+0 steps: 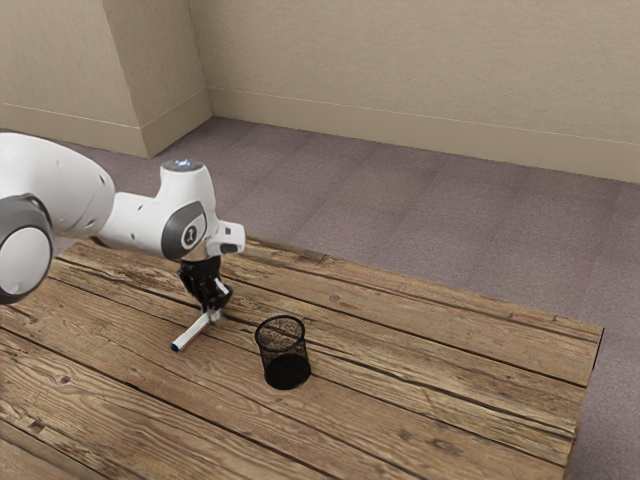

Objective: Put the marker into the pen holder.

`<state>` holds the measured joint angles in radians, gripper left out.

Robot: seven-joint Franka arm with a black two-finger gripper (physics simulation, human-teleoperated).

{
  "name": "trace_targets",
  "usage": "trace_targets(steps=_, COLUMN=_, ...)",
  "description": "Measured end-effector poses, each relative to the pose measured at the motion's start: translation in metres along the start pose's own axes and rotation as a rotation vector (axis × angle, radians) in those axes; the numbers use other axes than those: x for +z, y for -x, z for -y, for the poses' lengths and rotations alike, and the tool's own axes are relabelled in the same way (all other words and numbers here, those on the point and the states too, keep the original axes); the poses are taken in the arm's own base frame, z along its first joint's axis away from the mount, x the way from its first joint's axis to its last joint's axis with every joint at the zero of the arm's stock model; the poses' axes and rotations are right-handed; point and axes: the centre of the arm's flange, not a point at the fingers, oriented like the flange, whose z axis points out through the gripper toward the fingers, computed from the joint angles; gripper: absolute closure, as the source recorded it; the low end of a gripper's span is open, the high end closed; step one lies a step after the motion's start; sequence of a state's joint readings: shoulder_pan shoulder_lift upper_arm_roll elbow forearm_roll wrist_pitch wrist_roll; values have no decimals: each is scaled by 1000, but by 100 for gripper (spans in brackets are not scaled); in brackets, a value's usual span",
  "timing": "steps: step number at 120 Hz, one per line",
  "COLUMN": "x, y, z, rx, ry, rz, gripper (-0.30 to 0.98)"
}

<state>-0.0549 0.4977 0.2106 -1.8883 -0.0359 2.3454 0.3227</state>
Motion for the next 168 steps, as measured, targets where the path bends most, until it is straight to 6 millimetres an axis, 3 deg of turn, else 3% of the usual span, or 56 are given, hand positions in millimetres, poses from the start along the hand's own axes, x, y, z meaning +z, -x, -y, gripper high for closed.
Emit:
trace_targets(steps=24, x=-13, y=1, z=1, rx=-14, ry=2, rz=-17, gripper=78)
trace_targets(steps=36, x=-45, y=11, z=0, rx=-22, ry=5, rz=-54, gripper=79)
trace_targets(steps=47, x=-94, y=17, z=-6, rx=-20, ry=7, rz=-110, gripper=79)
trace_targets(steps=53, x=-129, y=18, z=-18, rx=-1, ry=6, rz=-157, gripper=79)
trace_targets(steps=63, x=-181, y=17, z=-54, rx=50, ry=17, rz=-239, gripper=79)
trace_targets(steps=72, x=-206, y=15, z=-86, rx=85, ry=43, rz=-286, gripper=79)
trace_targets(steps=80, x=-217, y=12, z=-111, rx=108, ry=68, rz=-319, gripper=79)
trace_targets(steps=92, x=-218, y=8, z=-138, rx=127, ry=100, rz=-349, gripper=79)
trace_targets(steps=116, x=-188, y=13, z=-180, rx=152, ry=141, rz=-391, gripper=79)
trace_targets(steps=134, x=-163, y=20, z=-190, rx=148, ry=147, rz=-430, gripper=78)
trace_targets(steps=168, x=-128, y=44, z=-188, rx=175, ry=115, rz=-495, gripper=77)
